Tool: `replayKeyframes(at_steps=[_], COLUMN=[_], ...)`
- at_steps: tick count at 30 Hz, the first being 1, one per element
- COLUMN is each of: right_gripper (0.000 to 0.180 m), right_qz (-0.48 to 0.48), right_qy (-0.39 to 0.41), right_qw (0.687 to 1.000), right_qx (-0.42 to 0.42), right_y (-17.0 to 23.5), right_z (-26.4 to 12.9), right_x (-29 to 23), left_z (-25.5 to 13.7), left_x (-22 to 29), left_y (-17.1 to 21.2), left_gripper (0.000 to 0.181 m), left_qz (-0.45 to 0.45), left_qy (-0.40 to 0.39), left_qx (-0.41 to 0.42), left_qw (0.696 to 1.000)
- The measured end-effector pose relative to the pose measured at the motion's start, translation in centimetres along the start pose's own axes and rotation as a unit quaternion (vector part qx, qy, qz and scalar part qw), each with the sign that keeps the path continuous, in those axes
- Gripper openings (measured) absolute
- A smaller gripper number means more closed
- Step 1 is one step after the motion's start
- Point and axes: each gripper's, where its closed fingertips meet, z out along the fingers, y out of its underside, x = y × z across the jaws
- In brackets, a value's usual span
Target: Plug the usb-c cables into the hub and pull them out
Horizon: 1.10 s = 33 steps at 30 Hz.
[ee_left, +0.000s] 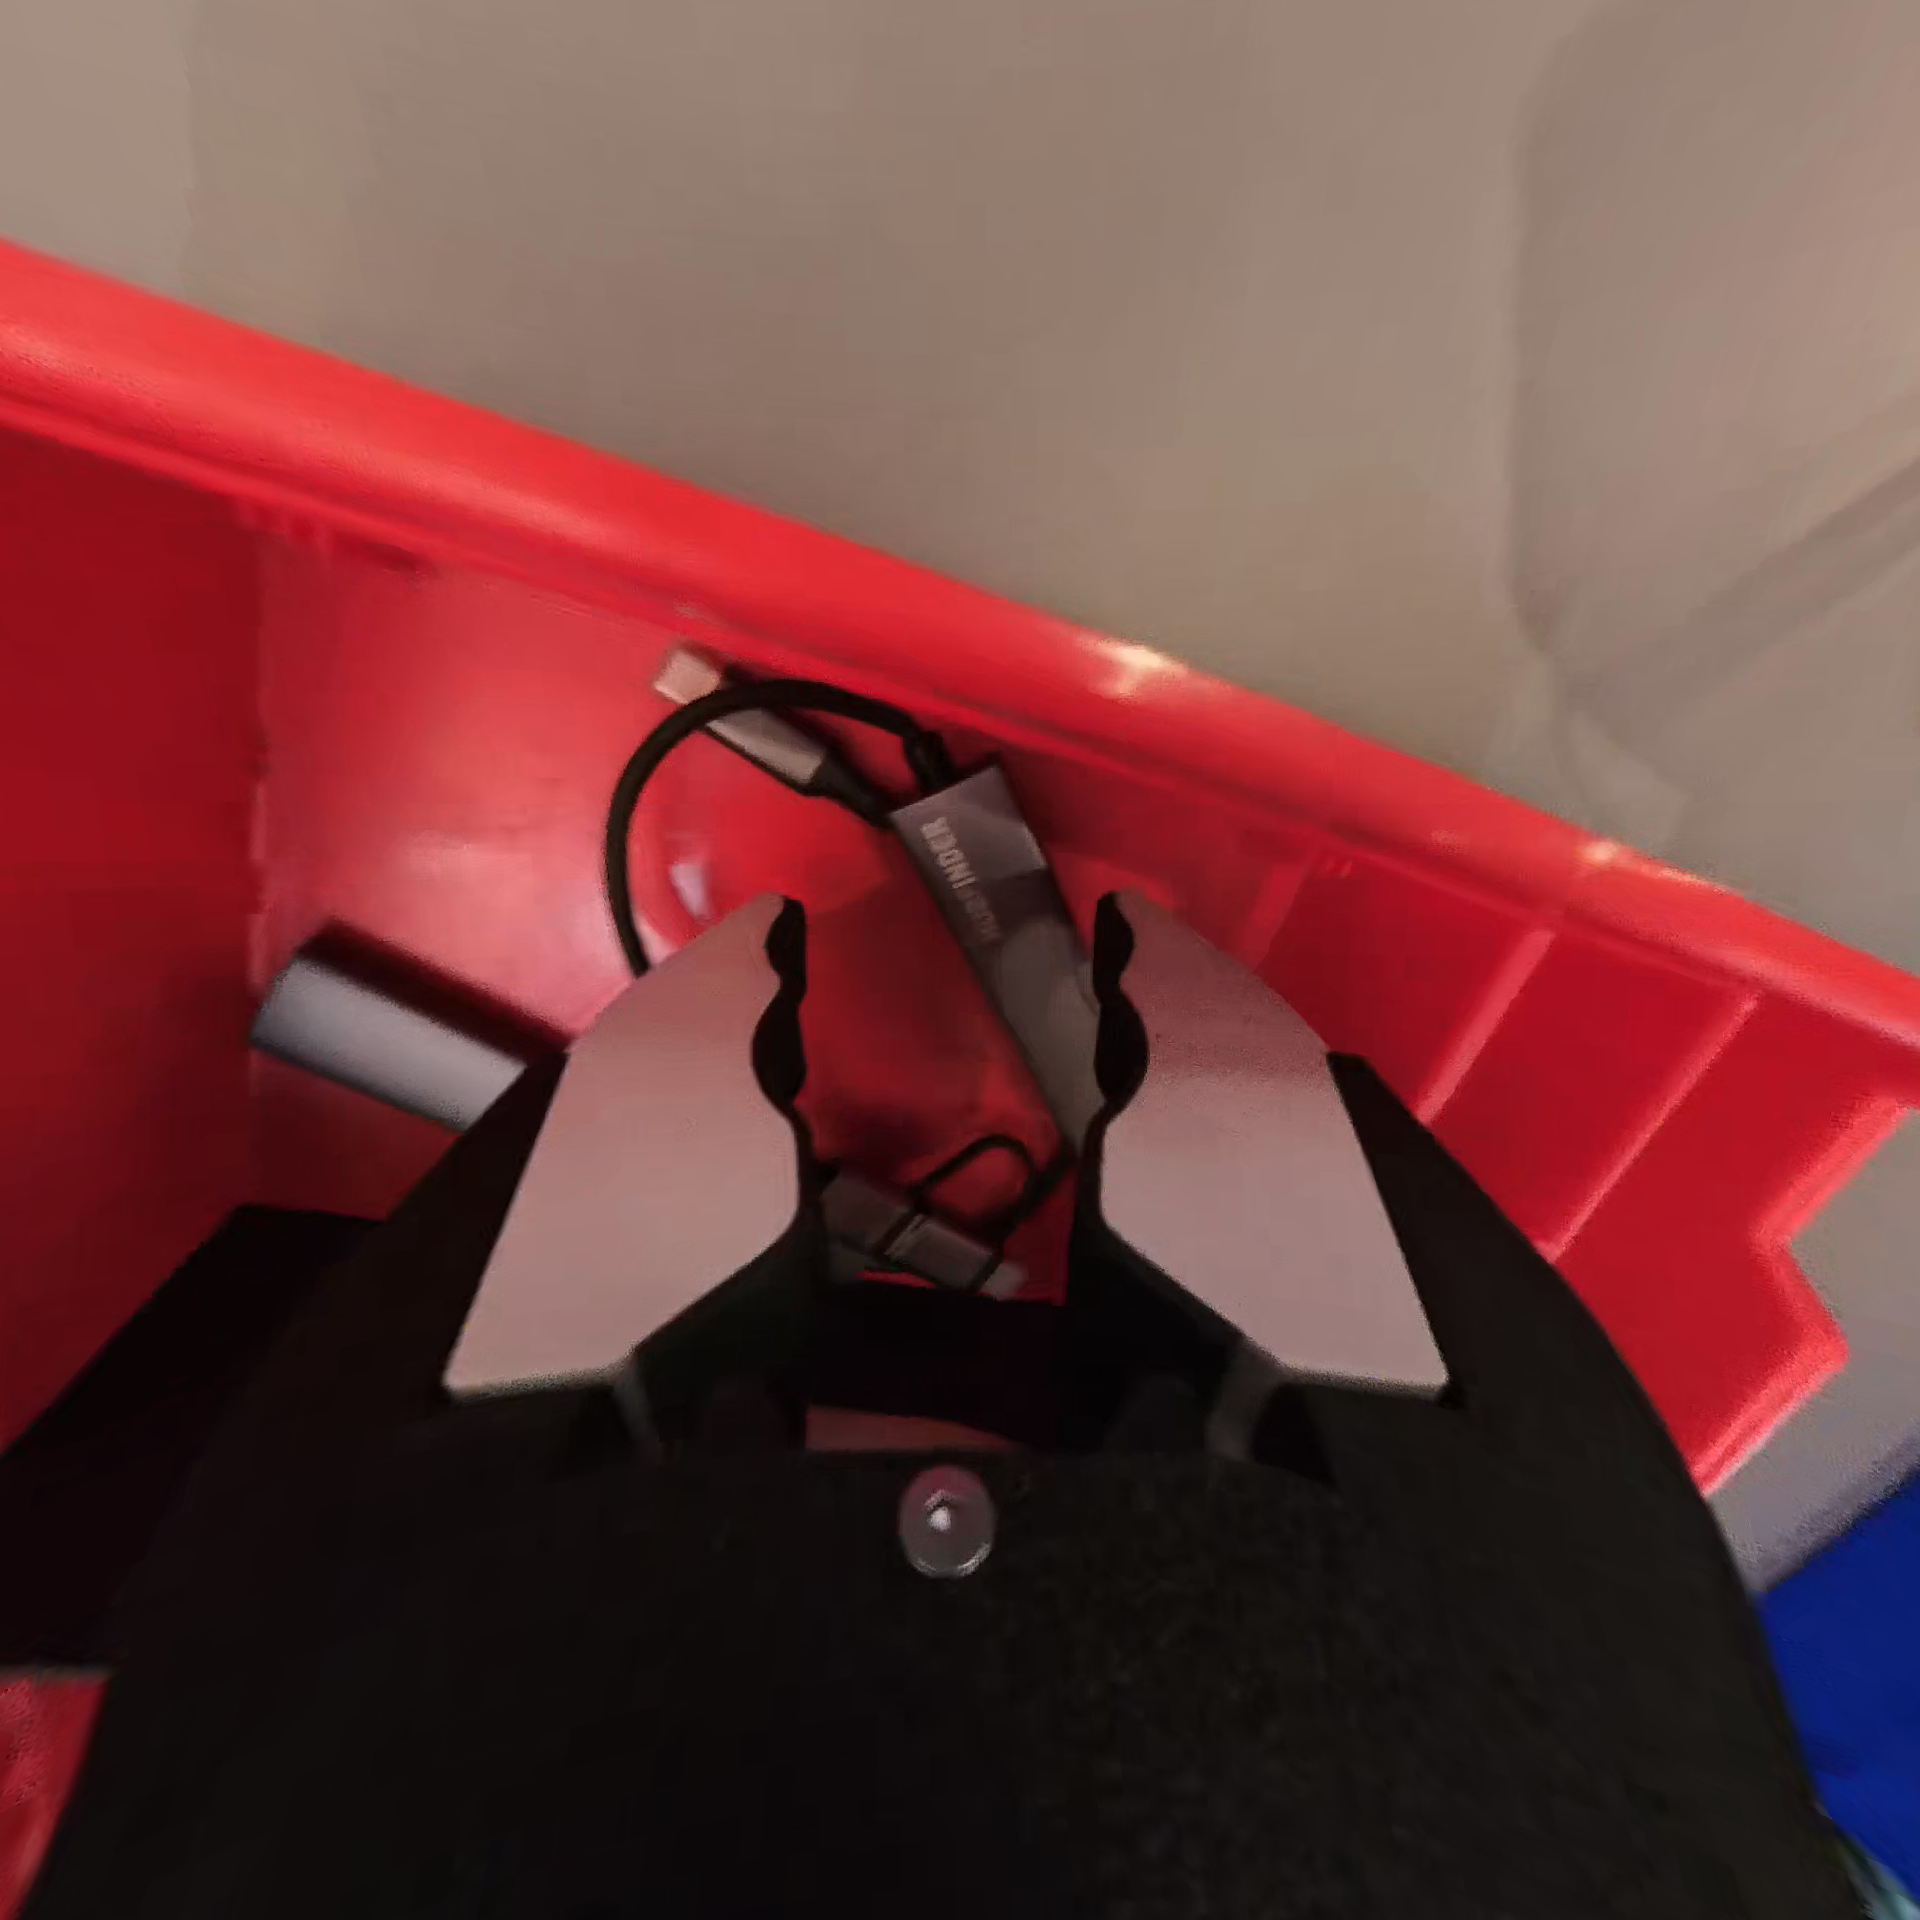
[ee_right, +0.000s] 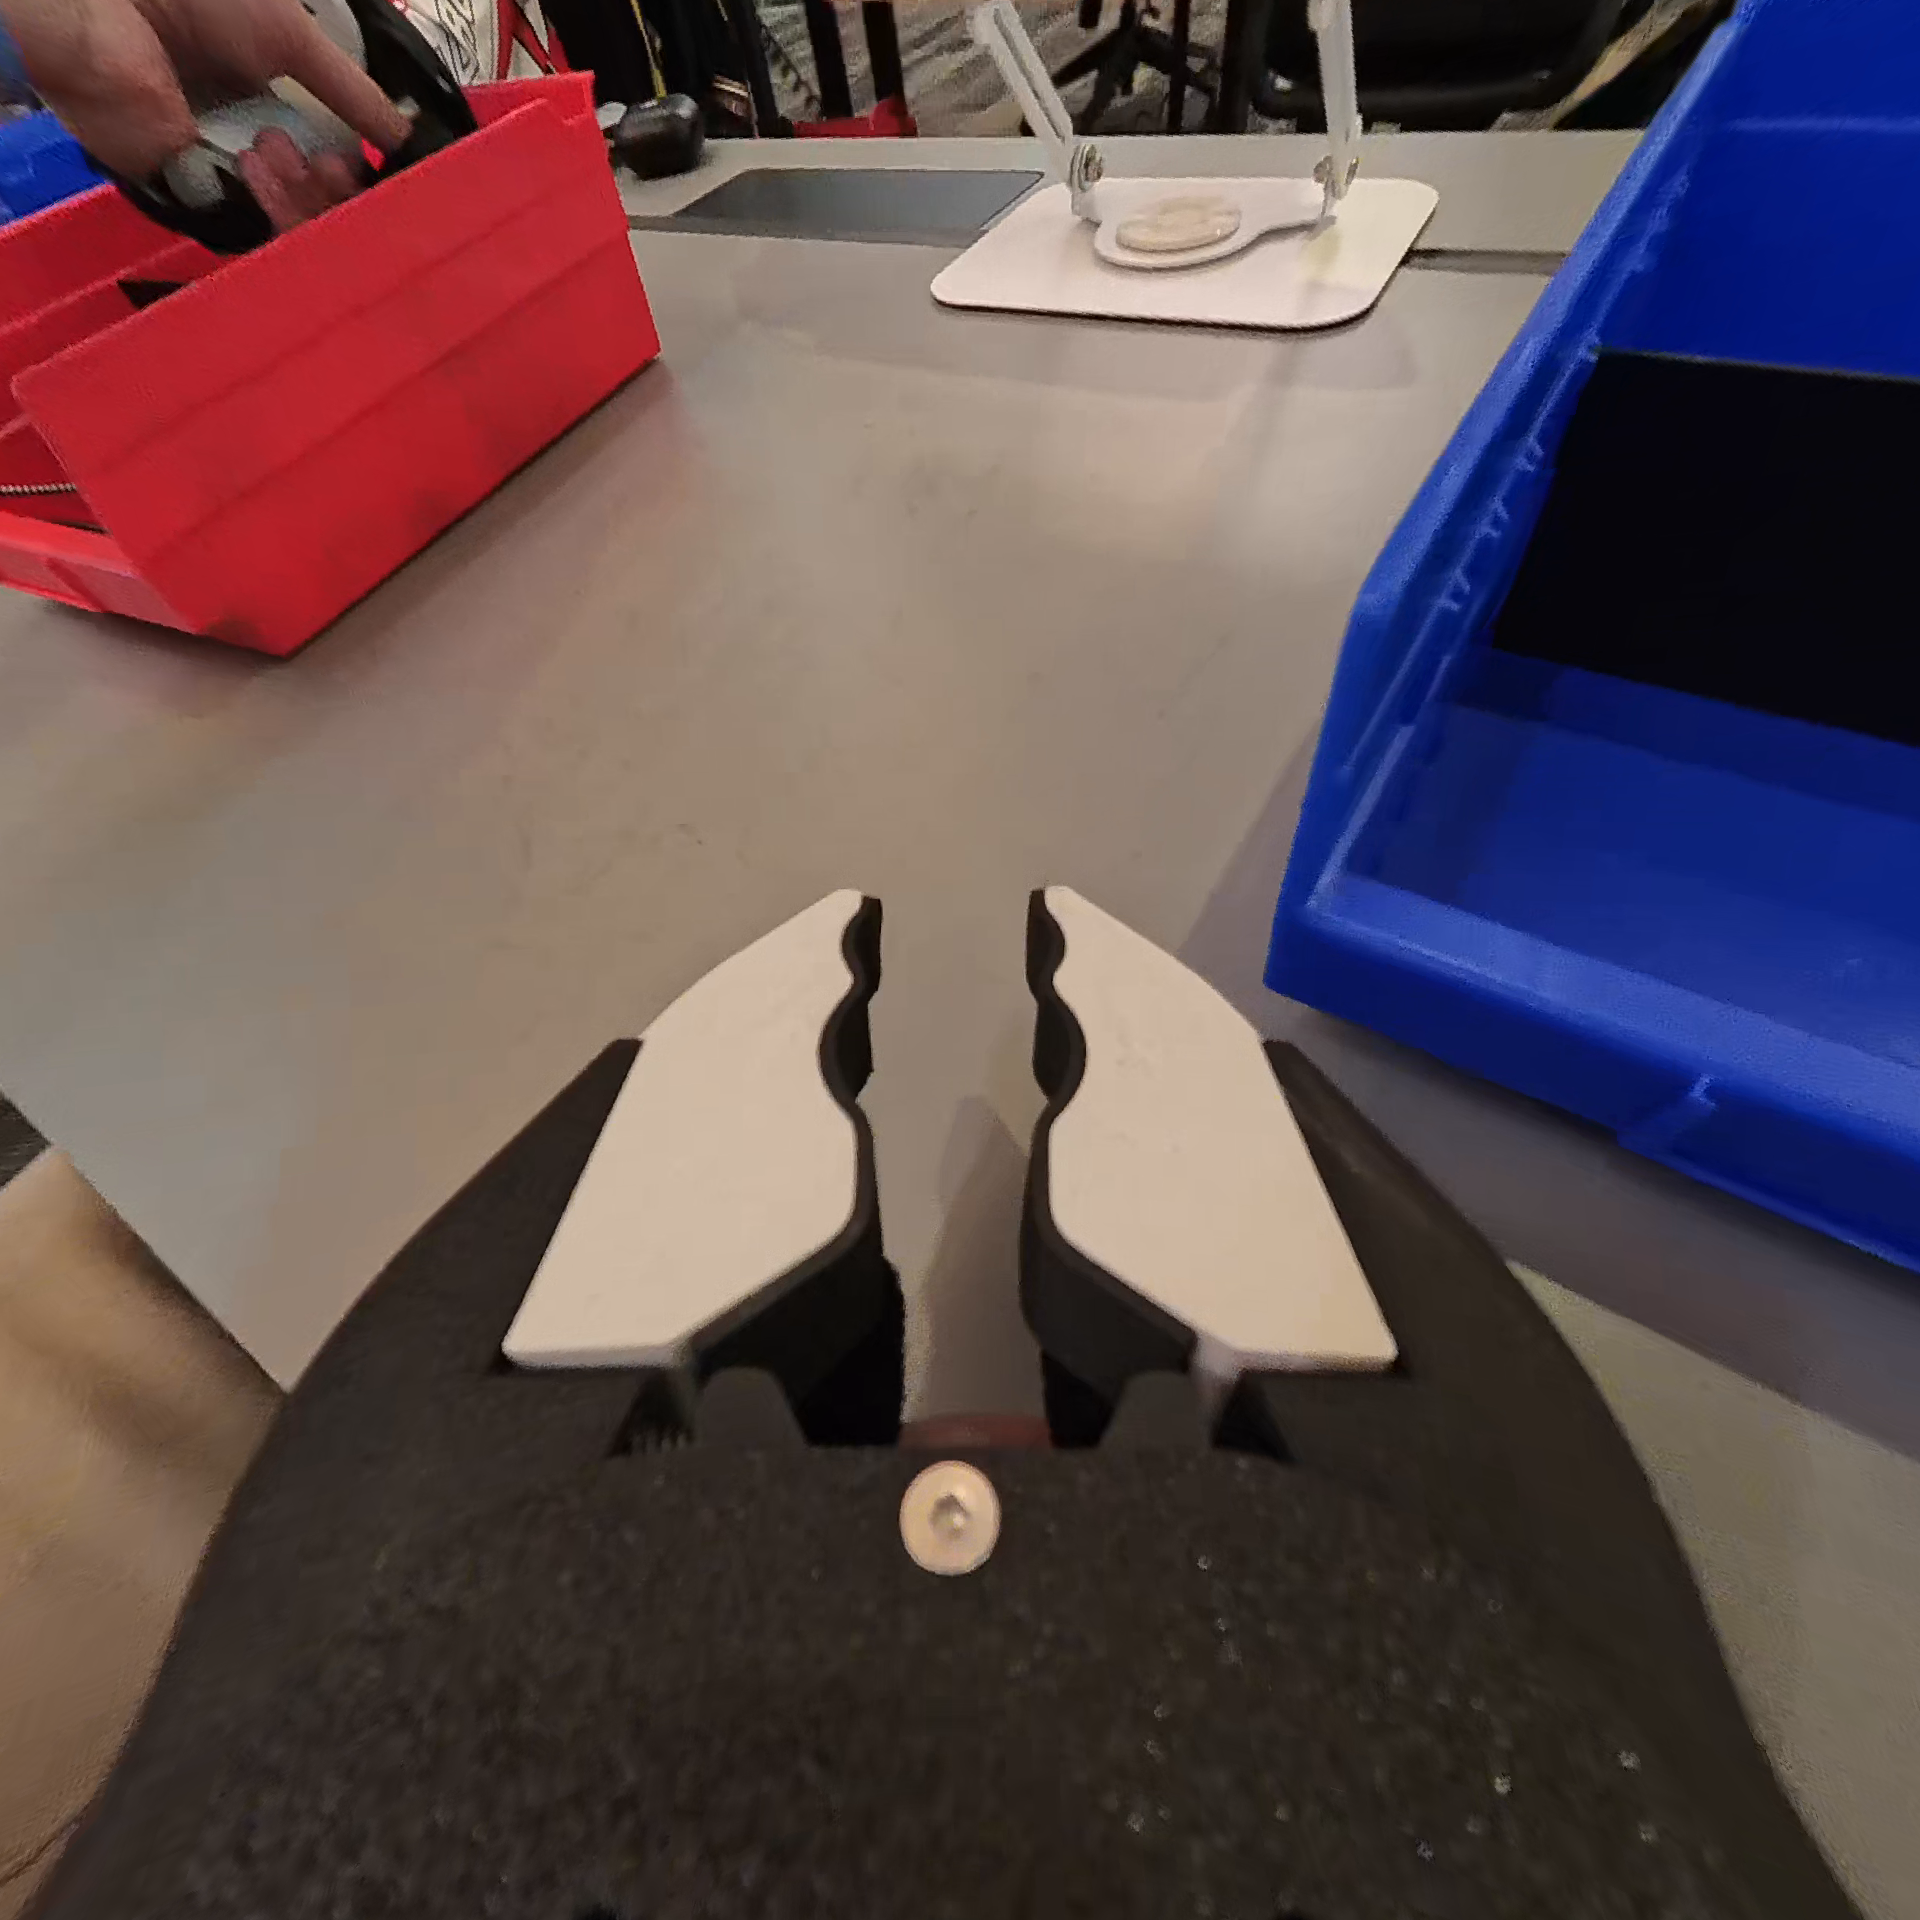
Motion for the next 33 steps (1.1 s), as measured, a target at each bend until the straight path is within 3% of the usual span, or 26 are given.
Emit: replayKeyframes(at_steps=[2,4,6,11,18,22,26,30,33], right_gripper=[0.026,0.026,0.026,0.026,0.026,0.026,0.027,0.031,0.038], right_qz=[0.012,0.019,0.020,0.013,0.001,-0.012,-0.031,-0.073,-0.087], right_qy=[-0.004,-0.004,-0.006,-0.004,0.002,0.007,0.003,-0.005,-0.007], right_qw=[1.000,1.000,1.000,1.000,1.000,1.000,0.999,0.993,0.989], right_qx=[-0.004,-0.003,-0.004,-0.006,-0.003,0.005,0.027,0.089,0.123], right_y=[0.1,0.1,0.1,0.1,0.0,-0.3,-1.2,-3.3,-4.3], right_z=[0.1,0.1,0.1,0.1,-0.1,-0.2,-0.5,-1.4,-2.1], right_x=[0.2,0.3,0.3,0.1,0.0,-0.1,-0.7,-1.8,-2.5], left_z=[0.6,0.8,0.8,-0.6,-6.9,-13.3,-20.4,-26.2,-29.0], left_x=[1.4,1.3,1.3,1.2,2.0,4.8,8.1,12.1,15.9], left_y=[0.4,0.5,0.8,0.3,-1.5,-1.9,0.2,5.0,11.1], left_gripper=[0.047,0.029,0.027,0.025,0.022,0.022,0.022,0.022,0.022], left_qz=[-0.014,-0.003,0.030,-0.011,0.033,0.073,0.143,0.209,0.256], left_qy=[0.034,0.021,0.025,0.080,0.165,0.271,0.360,0.445,0.532], left_qx=[-0.016,-0.019,-0.022,0.016,0.106,0.175,0.229,0.261,0.255], left_qw=[0.999,1.000,0.999,0.997,0.980,0.944,0.893,0.831,0.766])
